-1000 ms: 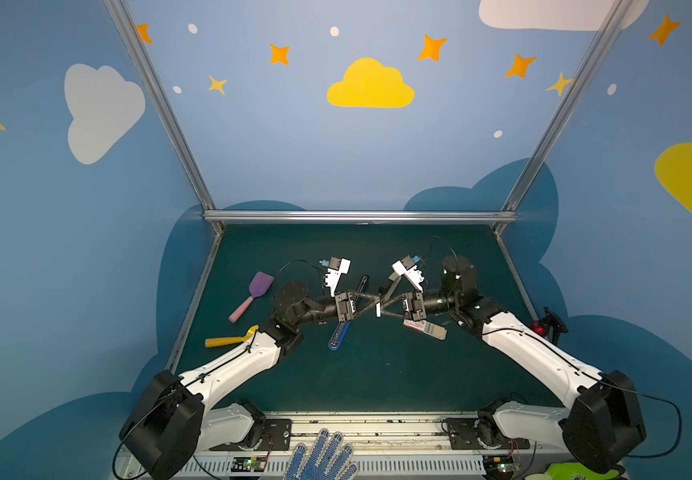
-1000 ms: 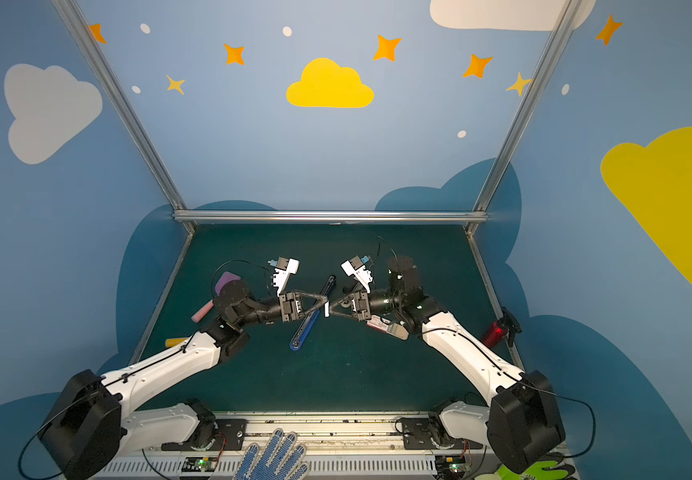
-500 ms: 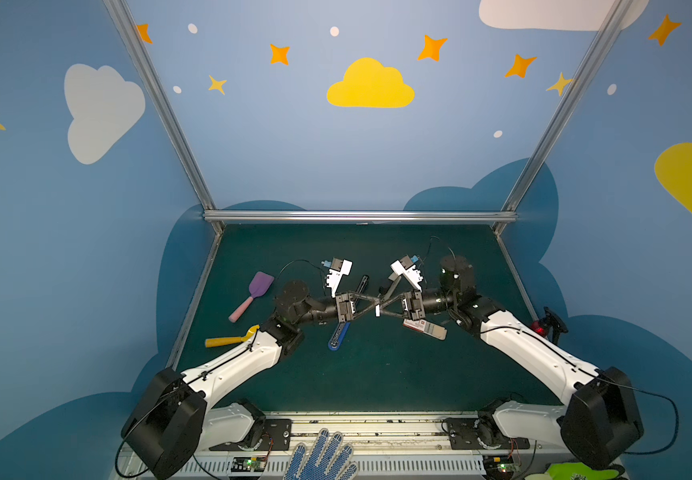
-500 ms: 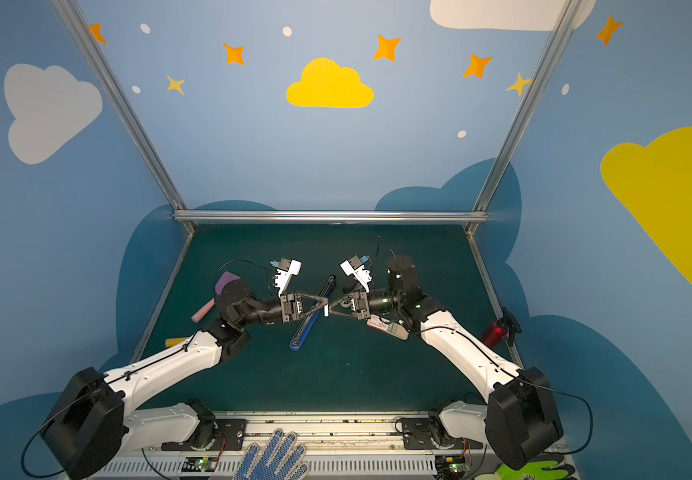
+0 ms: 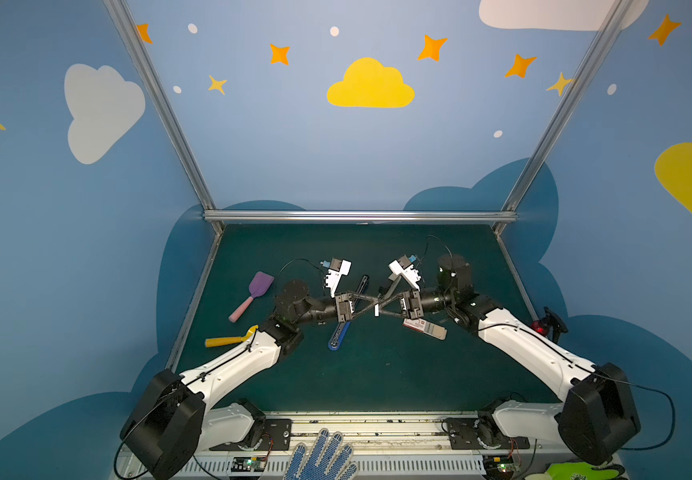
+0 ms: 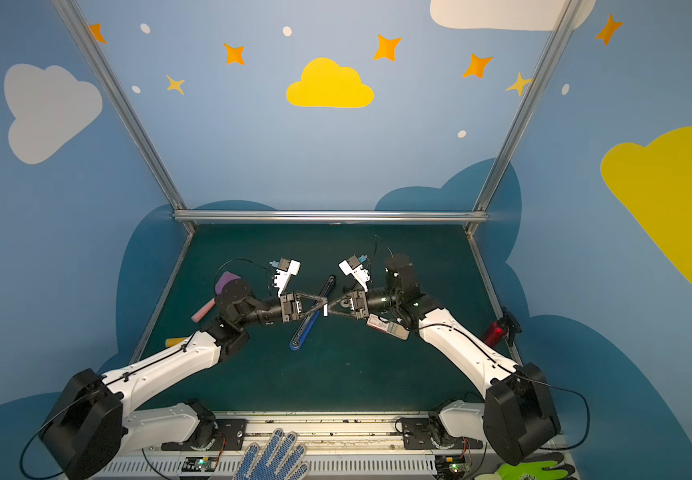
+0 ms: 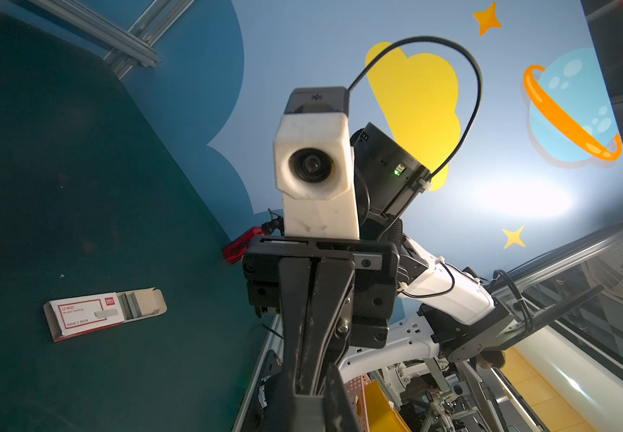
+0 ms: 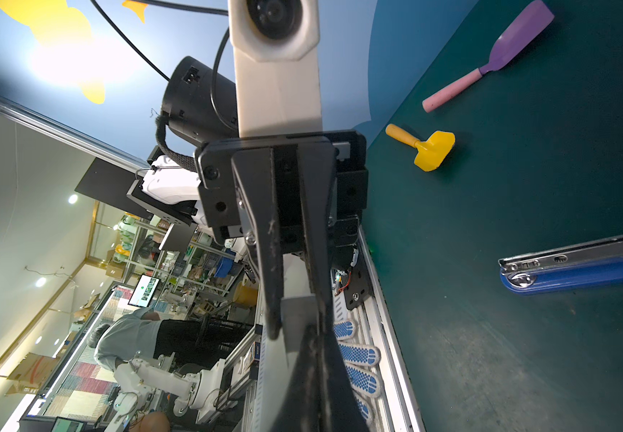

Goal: Load the staples into the stapler

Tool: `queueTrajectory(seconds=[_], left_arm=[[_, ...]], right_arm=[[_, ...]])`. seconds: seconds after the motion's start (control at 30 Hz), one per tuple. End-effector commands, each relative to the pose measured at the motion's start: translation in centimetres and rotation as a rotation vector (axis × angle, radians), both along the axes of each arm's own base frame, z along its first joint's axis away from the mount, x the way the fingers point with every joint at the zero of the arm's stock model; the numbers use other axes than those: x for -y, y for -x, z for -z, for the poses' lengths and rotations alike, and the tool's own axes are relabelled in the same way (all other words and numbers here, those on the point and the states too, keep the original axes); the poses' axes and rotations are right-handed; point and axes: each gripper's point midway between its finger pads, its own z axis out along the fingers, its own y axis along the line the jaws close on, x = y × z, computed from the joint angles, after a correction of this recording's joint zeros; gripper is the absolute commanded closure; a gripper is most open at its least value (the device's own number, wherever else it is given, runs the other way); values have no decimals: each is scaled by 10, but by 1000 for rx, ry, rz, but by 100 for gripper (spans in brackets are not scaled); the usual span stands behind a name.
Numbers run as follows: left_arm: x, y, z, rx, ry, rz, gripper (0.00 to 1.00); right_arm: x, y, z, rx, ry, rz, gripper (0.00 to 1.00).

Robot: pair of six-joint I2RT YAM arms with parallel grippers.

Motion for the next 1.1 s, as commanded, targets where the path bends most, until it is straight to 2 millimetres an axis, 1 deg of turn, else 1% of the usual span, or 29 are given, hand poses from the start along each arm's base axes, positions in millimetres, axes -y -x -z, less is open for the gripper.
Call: queueTrajectory(seconds=[0.0, 0.03, 0.2, 0.33, 0.53, 0.63, 0.77, 0.93, 1.0, 1.07], left_arm=[[0, 3, -15, 54, 3, 8, 90], [-1, 3, -14, 52, -3, 4, 90], [-5, -2, -5, 42, -52, -31, 90], [-10, -9, 5, 34, -114, -79, 90], [-26, -26, 36, 16, -328, -192, 89], [-35, -36, 52, 22, -440, -244, 87], [-46, -51, 75, 30, -590, -305, 88], [-53, -72, 104, 17, -737, -346, 88], [-52, -81, 114, 15, -790, -345, 88], [-53, -89, 124, 18, -849, -339, 86]], right_arm=[[0, -10, -6, 22, 6, 30, 94], [1, -12, -5, 20, 10, 39, 90], [11, -18, -2, 20, 29, 89, 81], [22, -23, 1, 31, 62, 144, 79], [38, -25, 14, 64, 150, 223, 79], [43, -24, 25, 80, 192, 253, 79], [47, -20, 39, 95, 211, 266, 79], [51, -16, 54, 93, 238, 281, 79], [54, -17, 61, 103, 264, 296, 79], [55, -17, 67, 107, 288, 304, 79]])
